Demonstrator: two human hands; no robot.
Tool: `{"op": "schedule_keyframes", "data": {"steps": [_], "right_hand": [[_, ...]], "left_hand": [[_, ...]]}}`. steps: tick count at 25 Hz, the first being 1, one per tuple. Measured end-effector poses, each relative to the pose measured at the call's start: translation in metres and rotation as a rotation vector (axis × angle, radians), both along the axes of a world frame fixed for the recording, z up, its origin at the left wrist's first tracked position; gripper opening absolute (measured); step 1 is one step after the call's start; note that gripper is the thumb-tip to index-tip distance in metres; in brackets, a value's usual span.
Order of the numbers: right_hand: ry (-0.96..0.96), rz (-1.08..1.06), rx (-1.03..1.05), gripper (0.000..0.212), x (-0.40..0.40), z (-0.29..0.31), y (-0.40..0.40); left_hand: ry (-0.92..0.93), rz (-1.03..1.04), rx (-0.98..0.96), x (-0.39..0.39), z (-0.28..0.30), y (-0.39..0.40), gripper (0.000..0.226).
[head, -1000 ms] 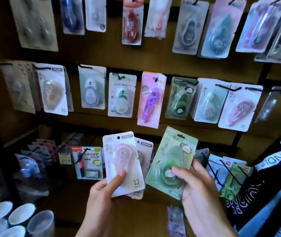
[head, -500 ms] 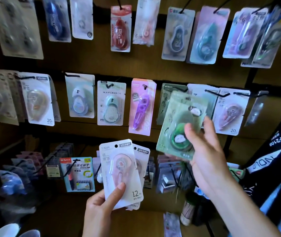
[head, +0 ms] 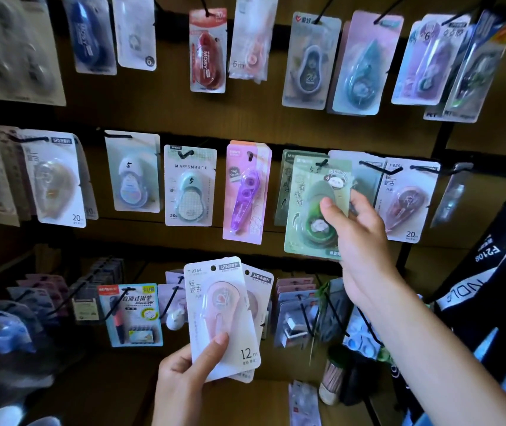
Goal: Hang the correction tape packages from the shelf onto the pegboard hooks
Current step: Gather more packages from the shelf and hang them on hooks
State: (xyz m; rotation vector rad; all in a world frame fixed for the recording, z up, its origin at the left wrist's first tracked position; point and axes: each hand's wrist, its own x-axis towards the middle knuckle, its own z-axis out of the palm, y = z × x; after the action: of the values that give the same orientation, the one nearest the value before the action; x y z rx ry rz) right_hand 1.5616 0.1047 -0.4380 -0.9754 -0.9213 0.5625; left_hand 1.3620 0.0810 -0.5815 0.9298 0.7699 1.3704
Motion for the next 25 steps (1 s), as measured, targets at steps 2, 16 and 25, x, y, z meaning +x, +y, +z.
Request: {"op": "schedule_keyframes", "data": {"steps": [2,16,25], "right_hand": [[-0.047,-0.006,-0.093,0.028,0.003,0.007,0.015],[-0.055,0.016,-0.246,0.016,-0.052,-0.075,-0.029],[-0.275,0.355,-0.342,0.023,-0.071,-0.092,-0.049]], "left_hand": [[-0.001,-0.005,-0.003,0.0,0.002,-0.001,0.023],[0.04,0.056,0.01,-0.01,0.003,-0.004,0.022],[0.288,0.041,0.269,-0.006,0.0,-0.007,0.008]]}}
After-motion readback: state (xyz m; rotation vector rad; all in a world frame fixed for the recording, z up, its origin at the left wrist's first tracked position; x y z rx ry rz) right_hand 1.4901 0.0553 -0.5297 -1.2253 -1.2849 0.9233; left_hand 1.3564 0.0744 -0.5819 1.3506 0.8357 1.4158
